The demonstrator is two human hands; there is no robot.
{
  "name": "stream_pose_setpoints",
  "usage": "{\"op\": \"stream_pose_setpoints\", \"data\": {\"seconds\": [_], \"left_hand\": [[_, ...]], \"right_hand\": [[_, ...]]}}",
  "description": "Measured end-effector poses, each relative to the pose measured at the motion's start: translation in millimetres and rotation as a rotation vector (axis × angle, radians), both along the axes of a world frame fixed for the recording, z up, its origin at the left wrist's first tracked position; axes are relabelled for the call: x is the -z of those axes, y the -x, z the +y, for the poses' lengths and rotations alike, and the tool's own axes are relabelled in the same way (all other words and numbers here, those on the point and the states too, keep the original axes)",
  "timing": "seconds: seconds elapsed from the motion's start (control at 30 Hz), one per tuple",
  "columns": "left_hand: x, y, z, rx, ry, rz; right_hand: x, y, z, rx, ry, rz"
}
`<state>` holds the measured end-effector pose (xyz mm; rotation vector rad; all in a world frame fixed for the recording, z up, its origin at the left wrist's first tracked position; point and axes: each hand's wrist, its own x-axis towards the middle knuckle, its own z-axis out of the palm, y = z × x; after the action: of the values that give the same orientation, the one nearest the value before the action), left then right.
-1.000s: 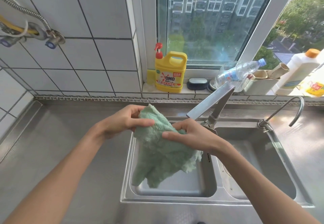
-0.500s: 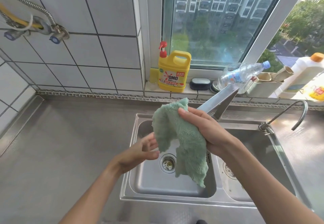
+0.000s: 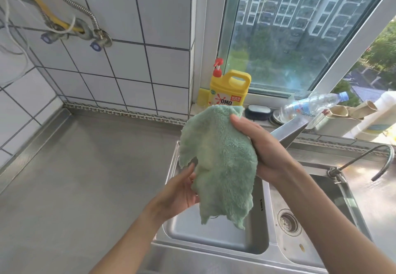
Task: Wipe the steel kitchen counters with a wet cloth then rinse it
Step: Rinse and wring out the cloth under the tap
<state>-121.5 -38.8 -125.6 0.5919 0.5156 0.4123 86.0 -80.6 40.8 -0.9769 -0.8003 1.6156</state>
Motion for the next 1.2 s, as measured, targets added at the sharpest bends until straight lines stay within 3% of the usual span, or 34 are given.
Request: {"op": "stream_pose_setpoints", "data": {"seconds": [0.23, 0.37, 0.47, 0.63, 0.77, 0.93, 1.03, 1.2], "left_hand": [[-33.0, 52.5, 26.6, -0.263, -0.171, 0.086], [-58.4, 72.1, 43.0, -0.475, -0.314, 0.288], [-69.9, 80.4, 54.8, -0.589, -0.450, 0.454], [-95.9, 93.4, 63.3, -0.532, -0.723, 0.540], [-116.8, 106.8, 67.6, -0.489, -1.050, 0.808], [-142.5, 120.5, 74.7, -0.414, -1.290, 0.997], [-156.4, 124.1, 80.9, -0.417, -1.340, 1.016], [-161.2, 120.1, 87.9, -0.413, -1.142, 0.816]], "right_hand": [[4.4, -28.7, 4.9, 0.053, 0.035, -0.311], [7.8, -30.1, 1.4, 0.037, 0.059, -0.560], [10.6, -24.9, -1.1, 0.167, 0.087, -0.674], [17.1, -20.8, 0.8, 0.324, 0.183, -0.787], [12.4, -22.1, 0.1, 0.176, 0.074, -0.834], [8.1, -16.5, 7.4, 0.125, -0.146, -1.385], [2.7, -15.5, 8.8, 0.120, -0.176, -1.294], [0.7, -15.3, -2.4, 0.104, -0.111, -0.685]]}}
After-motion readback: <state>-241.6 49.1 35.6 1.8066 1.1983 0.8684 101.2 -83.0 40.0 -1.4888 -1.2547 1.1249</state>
